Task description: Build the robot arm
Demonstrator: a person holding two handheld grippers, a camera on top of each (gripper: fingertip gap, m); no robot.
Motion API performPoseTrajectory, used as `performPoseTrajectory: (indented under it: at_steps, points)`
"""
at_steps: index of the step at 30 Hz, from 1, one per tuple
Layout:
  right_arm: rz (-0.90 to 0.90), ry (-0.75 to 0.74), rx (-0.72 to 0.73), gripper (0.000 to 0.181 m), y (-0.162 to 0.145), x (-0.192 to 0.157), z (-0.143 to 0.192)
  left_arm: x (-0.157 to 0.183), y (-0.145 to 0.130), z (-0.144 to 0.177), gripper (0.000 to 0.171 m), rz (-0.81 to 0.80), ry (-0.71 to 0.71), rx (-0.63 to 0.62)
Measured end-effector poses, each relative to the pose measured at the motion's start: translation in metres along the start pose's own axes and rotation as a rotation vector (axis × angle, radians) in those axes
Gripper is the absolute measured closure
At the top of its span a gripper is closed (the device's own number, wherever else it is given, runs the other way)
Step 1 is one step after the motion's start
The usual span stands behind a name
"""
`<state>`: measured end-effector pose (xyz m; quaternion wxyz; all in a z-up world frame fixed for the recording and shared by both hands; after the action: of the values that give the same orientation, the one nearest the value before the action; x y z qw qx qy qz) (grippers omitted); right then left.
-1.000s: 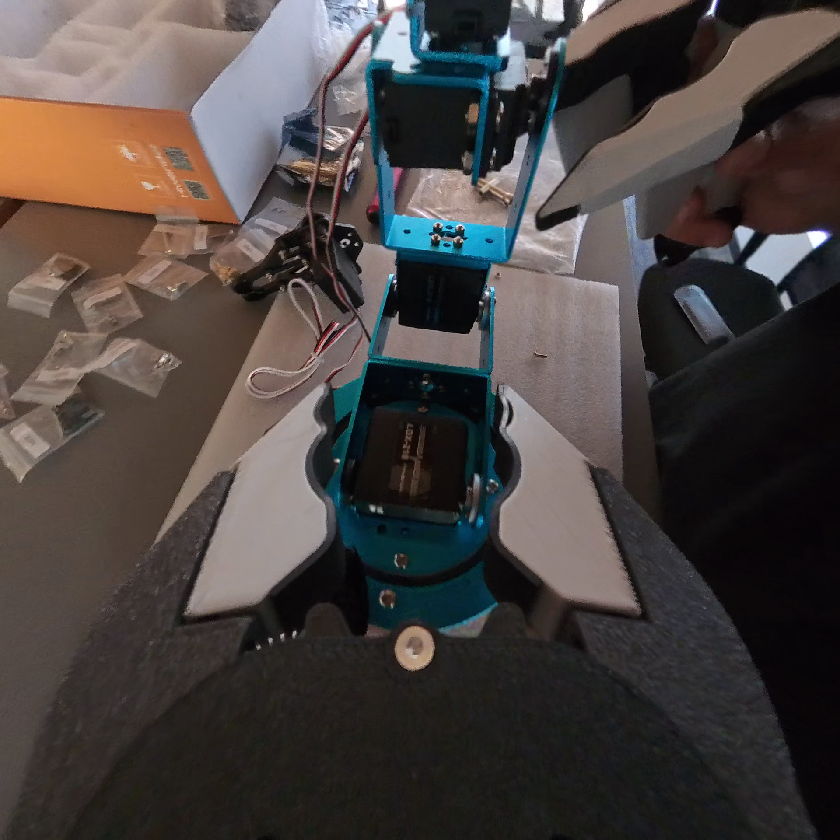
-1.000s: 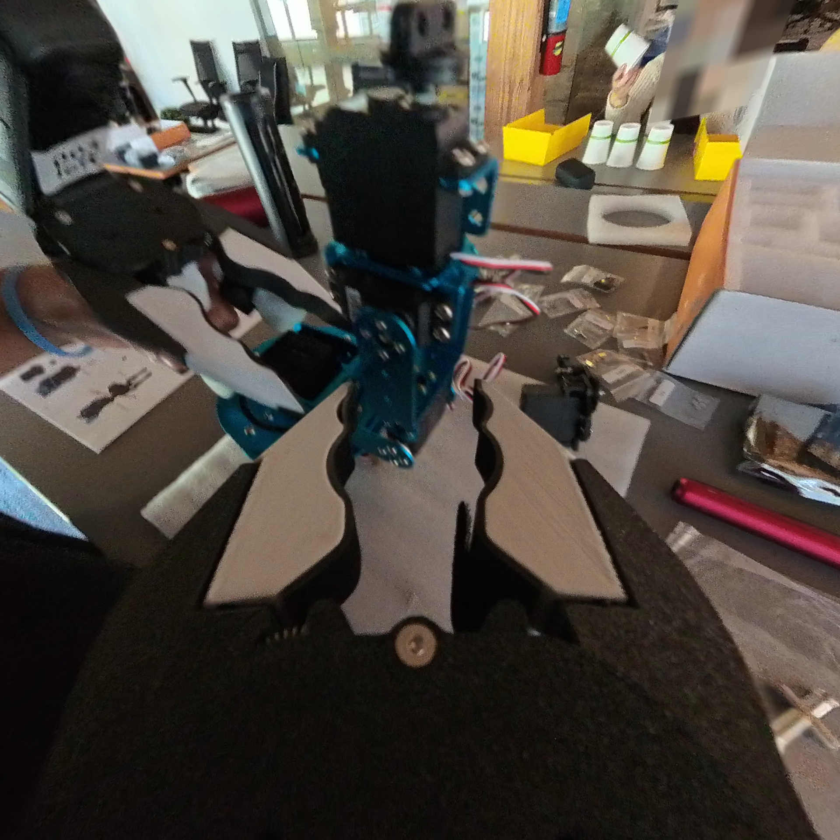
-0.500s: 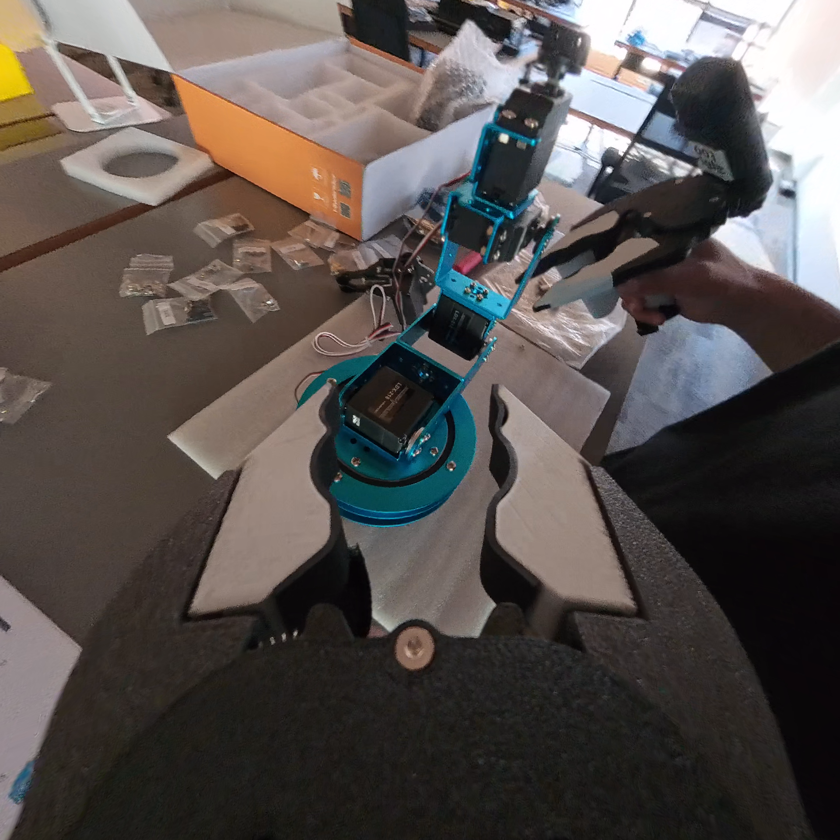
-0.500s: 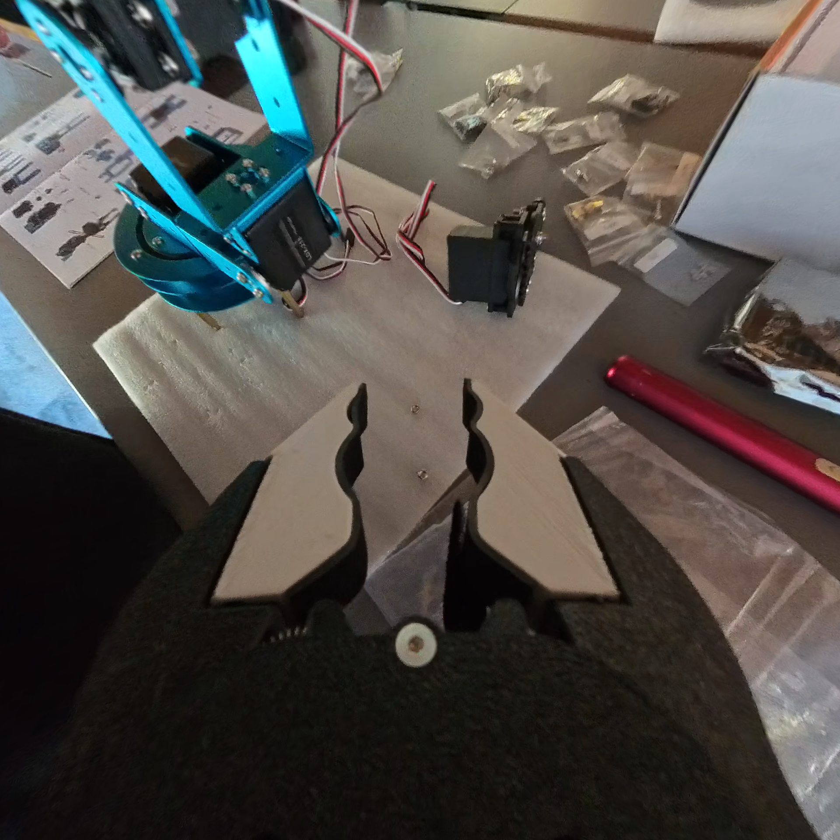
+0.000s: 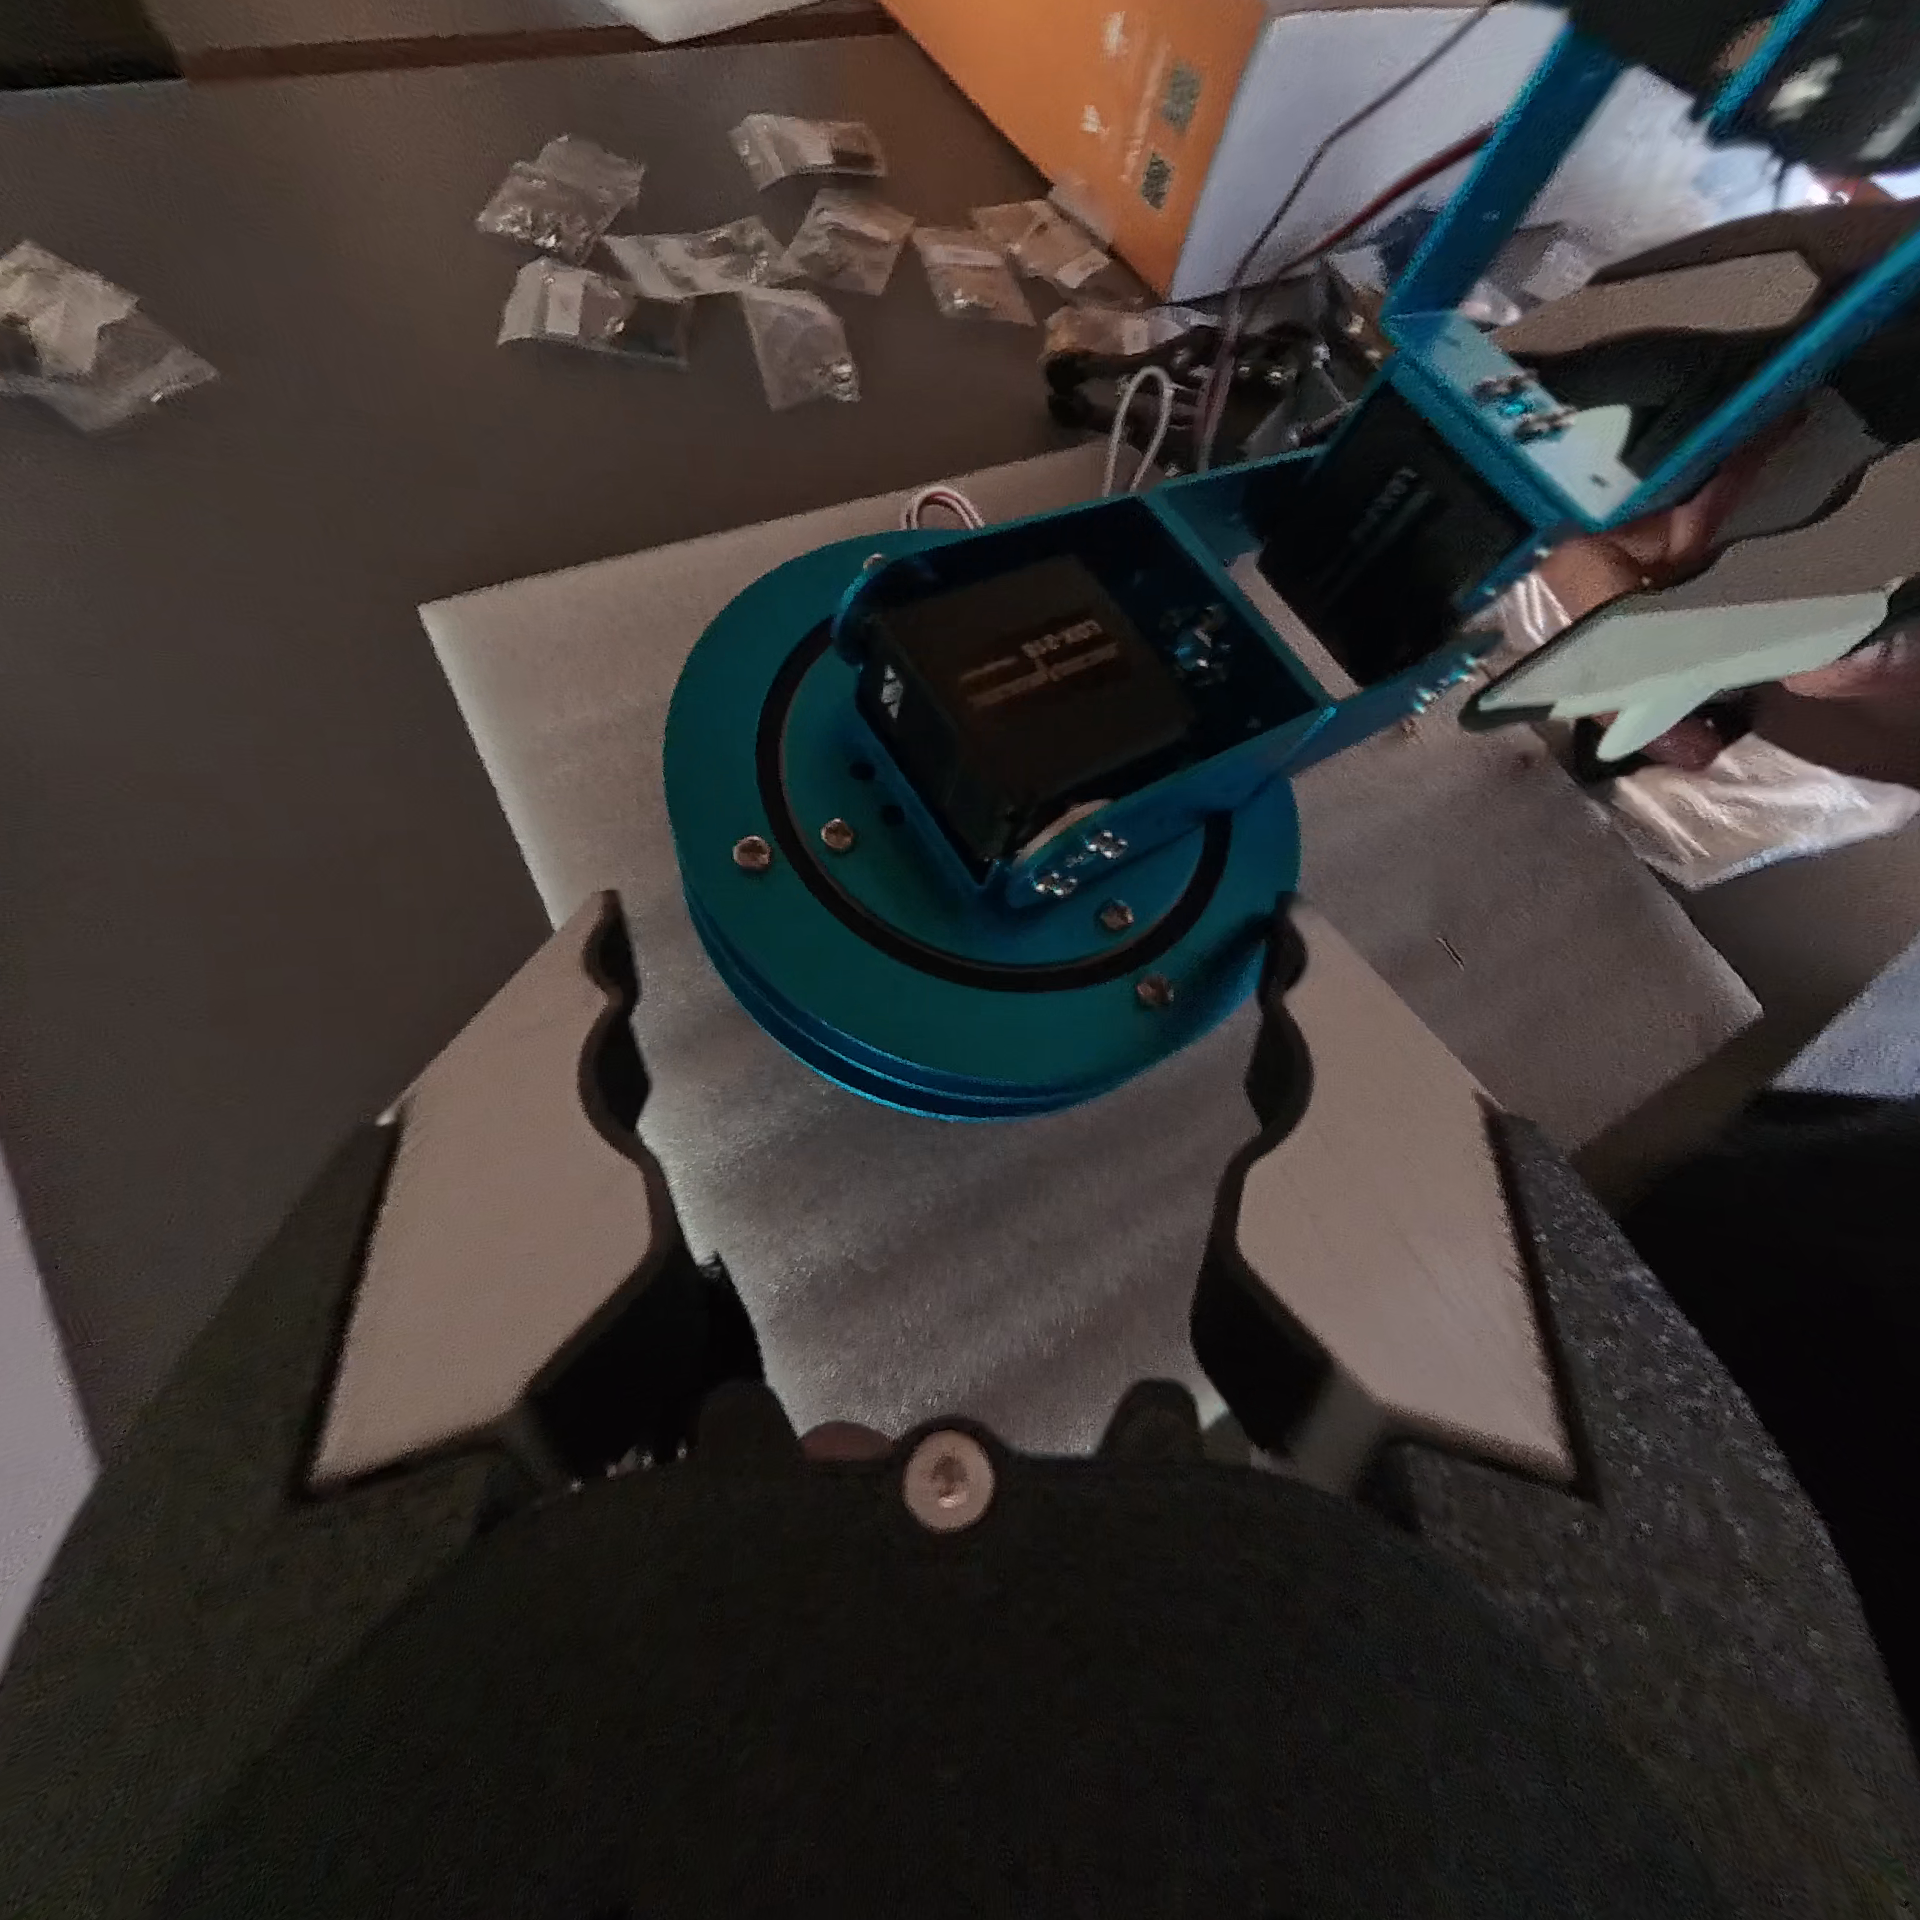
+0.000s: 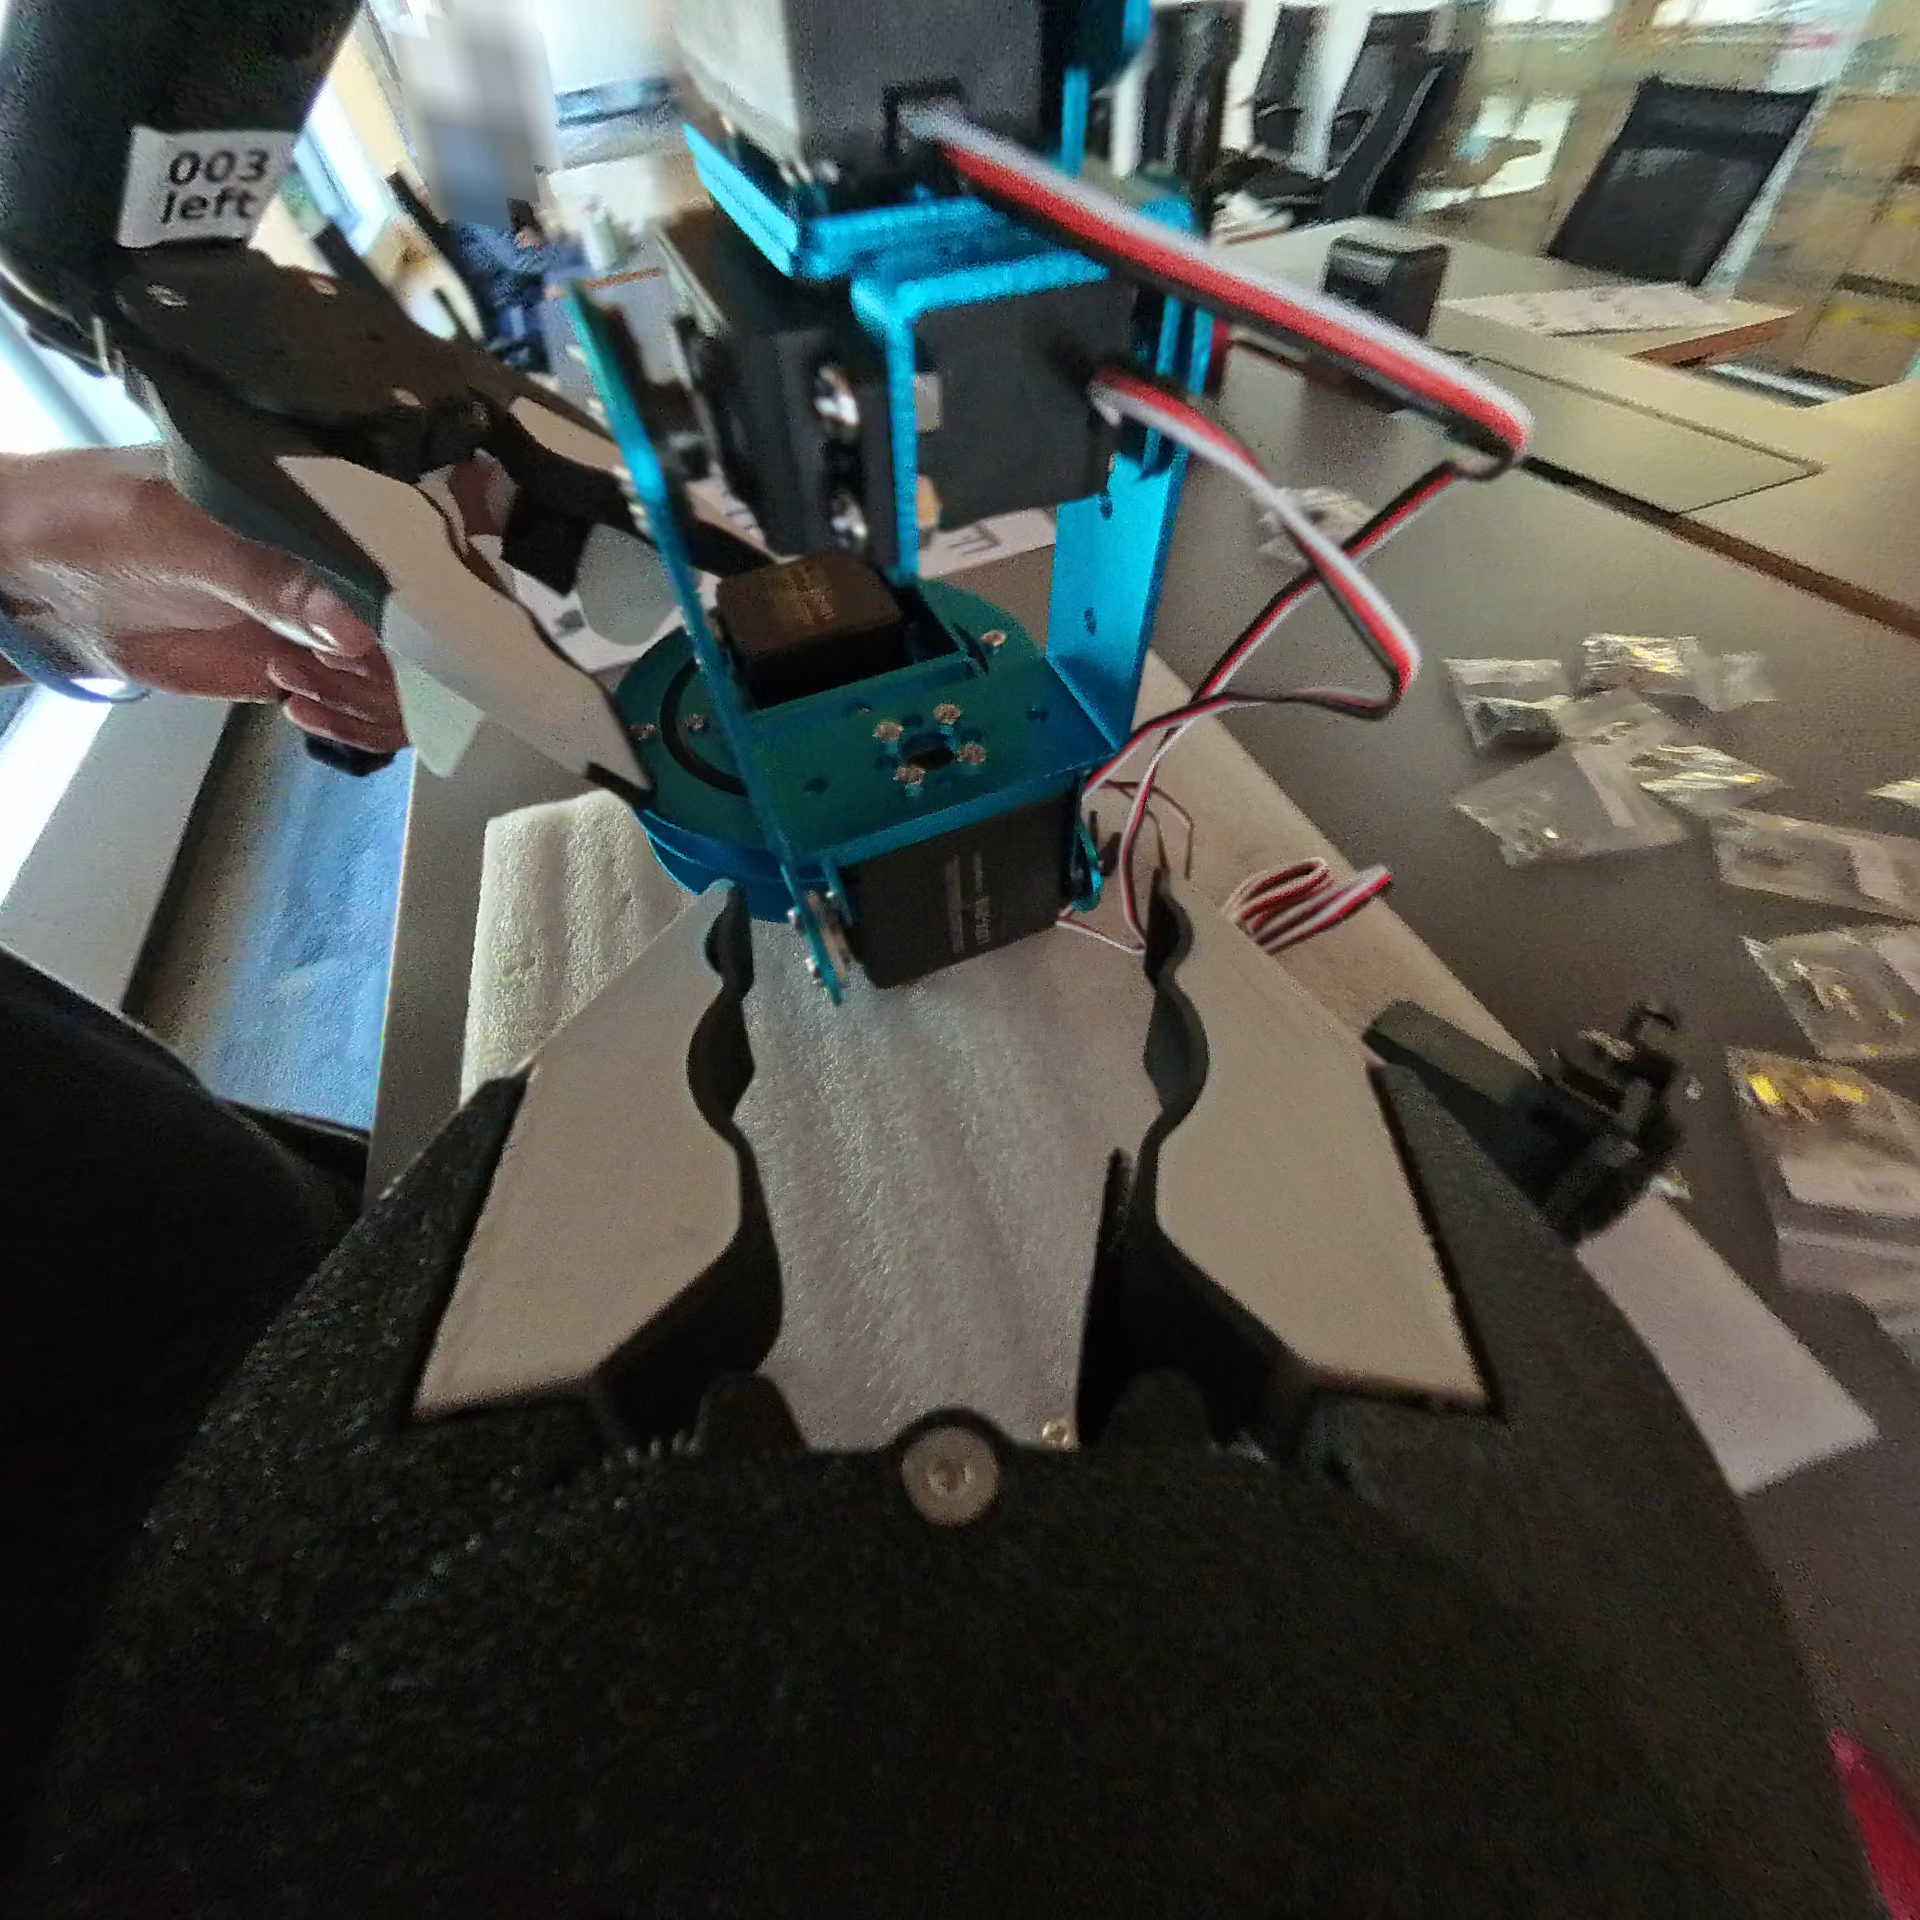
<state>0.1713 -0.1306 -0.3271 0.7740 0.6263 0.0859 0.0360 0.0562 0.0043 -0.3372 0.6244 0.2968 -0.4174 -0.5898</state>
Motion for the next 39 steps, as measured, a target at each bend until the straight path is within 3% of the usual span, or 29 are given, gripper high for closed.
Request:
performPoseTrajectory:
  at_steps: [9, 18, 39]
  points:
    - [0.042, 0.199, -0.082, 0.118, 0.006, 0.003, -0.02, -0.001, -0.002, -0.011, 0.065, 0.13, 0.026, 0.034]
    - [0.008, 0.216, -0.151, 0.12, 0.014, 0.003, -0.02, -0.003, -0.003, -0.011, 0.068, 0.147, 0.032, 0.044]
    - [-0.037, 0.21, -0.092, 0.119, 0.019, 0.002, -0.013, -0.003, -0.004, -0.011, 0.07, 0.152, 0.02, 0.03]
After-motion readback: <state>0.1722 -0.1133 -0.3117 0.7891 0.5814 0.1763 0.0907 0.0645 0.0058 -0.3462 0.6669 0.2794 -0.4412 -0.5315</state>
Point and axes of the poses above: each gripper's, where its closed fingertips meet, z back along the fingers, y out of its top, x = y × z across the jaws, the point moved 5 cm from there along z, back along the fingers, and after that the axes turned 6 degrees about x, right-handed, at the moved point
